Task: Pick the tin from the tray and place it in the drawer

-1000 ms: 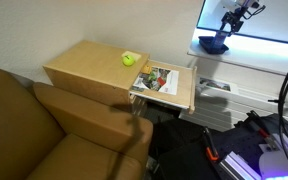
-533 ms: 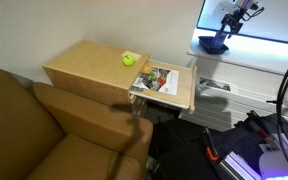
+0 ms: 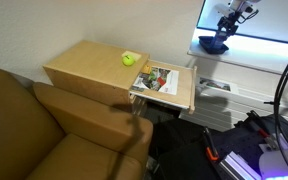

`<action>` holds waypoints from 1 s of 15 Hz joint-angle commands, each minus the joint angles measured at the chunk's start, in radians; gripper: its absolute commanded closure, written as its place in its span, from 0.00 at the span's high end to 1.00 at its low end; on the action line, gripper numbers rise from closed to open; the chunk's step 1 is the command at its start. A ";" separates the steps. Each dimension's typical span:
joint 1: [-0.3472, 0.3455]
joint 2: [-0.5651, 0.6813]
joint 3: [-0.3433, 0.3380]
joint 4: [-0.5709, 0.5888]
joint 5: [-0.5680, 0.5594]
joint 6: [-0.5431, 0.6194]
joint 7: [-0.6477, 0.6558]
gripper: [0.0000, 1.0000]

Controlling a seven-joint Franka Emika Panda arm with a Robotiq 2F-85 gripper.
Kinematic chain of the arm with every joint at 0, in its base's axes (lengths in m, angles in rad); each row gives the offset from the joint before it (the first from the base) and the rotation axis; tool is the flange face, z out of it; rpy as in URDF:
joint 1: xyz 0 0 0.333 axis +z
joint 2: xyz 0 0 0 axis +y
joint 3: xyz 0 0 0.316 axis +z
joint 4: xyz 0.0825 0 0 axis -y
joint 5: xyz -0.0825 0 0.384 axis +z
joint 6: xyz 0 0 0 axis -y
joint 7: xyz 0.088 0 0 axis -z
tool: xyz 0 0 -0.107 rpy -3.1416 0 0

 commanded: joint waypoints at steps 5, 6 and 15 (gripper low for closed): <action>-0.007 0.014 0.004 -0.001 0.004 0.008 -0.006 1.00; -0.007 0.014 0.005 -0.003 0.007 0.016 -0.004 0.75; -0.006 -0.012 0.013 -0.027 0.043 0.030 0.055 0.58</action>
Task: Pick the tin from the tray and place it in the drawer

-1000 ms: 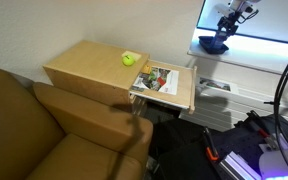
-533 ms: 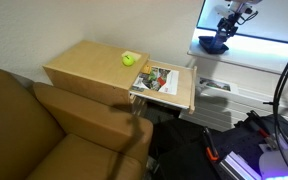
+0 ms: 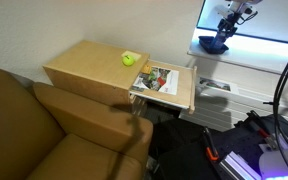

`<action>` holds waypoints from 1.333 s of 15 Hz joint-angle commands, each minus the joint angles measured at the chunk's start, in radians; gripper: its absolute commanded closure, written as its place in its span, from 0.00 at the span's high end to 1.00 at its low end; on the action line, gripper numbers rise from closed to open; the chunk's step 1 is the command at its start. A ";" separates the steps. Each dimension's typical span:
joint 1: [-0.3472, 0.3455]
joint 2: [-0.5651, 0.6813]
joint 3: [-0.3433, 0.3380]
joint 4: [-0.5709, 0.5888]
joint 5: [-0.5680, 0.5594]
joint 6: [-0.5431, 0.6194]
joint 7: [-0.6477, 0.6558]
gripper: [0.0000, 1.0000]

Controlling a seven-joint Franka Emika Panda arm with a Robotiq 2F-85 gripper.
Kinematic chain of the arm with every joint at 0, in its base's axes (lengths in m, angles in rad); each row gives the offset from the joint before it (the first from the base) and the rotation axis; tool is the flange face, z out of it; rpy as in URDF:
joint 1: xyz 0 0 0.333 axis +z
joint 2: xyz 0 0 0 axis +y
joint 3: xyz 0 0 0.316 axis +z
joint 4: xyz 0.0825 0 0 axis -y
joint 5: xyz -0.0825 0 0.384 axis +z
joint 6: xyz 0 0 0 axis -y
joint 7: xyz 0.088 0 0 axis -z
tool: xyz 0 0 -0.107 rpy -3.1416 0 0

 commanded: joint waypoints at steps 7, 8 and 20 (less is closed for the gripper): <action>0.014 -0.182 -0.025 0.008 -0.030 -0.102 -0.012 0.58; 0.018 -0.218 -0.034 0.005 -0.055 -0.146 -0.017 0.58; -0.028 -0.643 -0.047 -0.364 -0.217 -0.417 -0.531 0.58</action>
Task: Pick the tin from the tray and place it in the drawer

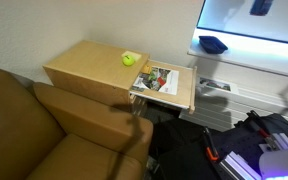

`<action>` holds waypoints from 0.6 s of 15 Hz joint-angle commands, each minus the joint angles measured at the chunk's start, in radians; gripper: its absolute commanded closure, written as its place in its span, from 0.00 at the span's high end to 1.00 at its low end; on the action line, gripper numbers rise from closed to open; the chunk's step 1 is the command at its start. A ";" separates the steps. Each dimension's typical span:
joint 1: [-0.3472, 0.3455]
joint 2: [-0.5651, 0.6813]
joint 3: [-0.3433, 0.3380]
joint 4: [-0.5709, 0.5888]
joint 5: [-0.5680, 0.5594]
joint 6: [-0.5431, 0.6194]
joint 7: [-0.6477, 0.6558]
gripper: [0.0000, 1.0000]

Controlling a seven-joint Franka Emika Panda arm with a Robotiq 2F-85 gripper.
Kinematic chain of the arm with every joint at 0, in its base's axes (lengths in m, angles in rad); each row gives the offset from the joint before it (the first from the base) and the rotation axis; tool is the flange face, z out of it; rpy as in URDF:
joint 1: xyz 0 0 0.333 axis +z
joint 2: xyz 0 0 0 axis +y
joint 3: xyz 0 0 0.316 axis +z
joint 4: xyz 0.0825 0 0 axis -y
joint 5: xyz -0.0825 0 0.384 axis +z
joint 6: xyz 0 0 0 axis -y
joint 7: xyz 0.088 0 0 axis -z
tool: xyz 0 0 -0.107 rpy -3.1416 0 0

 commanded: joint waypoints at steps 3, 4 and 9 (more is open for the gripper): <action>-0.066 -0.191 -0.036 -0.354 0.078 0.165 -0.321 0.58; -0.042 -0.090 -0.047 -0.211 0.042 0.090 -0.256 0.83; -0.047 -0.142 -0.064 -0.310 0.071 0.138 -0.310 0.58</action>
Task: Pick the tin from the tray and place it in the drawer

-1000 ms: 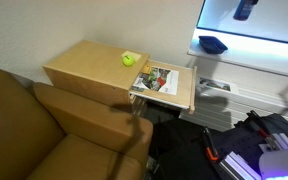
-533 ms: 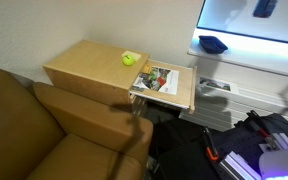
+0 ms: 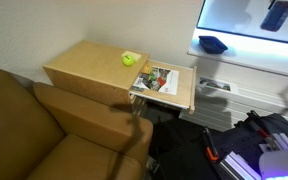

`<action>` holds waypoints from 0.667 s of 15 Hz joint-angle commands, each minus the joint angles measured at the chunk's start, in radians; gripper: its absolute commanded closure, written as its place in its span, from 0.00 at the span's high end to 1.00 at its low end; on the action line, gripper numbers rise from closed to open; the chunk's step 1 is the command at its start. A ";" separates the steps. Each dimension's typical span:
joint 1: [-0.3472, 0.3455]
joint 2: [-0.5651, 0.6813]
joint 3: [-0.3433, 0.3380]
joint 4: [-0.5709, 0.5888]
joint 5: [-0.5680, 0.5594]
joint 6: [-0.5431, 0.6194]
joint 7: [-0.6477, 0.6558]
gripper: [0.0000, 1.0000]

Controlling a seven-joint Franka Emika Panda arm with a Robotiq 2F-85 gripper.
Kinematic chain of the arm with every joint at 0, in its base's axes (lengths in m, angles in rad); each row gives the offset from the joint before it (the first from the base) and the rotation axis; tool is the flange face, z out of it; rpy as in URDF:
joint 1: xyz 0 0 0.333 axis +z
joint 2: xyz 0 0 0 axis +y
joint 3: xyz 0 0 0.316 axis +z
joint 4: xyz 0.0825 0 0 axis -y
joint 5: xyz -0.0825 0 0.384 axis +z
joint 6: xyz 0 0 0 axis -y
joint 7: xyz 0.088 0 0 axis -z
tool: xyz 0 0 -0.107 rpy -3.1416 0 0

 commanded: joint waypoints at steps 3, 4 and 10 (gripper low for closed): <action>0.101 -0.109 0.005 -0.221 -0.103 0.063 -0.056 0.58; 0.115 -0.129 0.011 -0.263 -0.115 0.061 -0.081 0.58; 0.243 -0.307 0.102 -0.616 -0.123 0.205 -0.163 0.58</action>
